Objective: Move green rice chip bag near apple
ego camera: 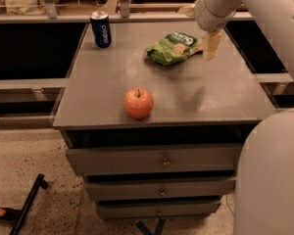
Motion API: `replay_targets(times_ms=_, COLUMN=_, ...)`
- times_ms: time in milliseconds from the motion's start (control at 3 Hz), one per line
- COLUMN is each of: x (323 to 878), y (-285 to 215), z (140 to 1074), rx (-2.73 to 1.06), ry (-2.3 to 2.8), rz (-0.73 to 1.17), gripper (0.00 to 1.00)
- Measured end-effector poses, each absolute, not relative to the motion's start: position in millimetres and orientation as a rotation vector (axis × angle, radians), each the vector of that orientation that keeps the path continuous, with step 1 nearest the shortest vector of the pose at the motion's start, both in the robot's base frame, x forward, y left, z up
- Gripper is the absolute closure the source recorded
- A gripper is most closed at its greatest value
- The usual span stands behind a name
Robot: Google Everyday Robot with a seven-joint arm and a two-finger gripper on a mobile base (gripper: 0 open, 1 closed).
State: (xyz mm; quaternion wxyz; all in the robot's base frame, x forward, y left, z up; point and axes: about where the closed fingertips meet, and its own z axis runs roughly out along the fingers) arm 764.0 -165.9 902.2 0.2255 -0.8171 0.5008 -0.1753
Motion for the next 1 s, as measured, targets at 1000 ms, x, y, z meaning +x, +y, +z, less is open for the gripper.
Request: replay_targets(times_ms=1000, x=798.5, y=-153.2, z=879.5, rx=-2.326, ry=1.259, rz=-0.659, gripper=0.0)
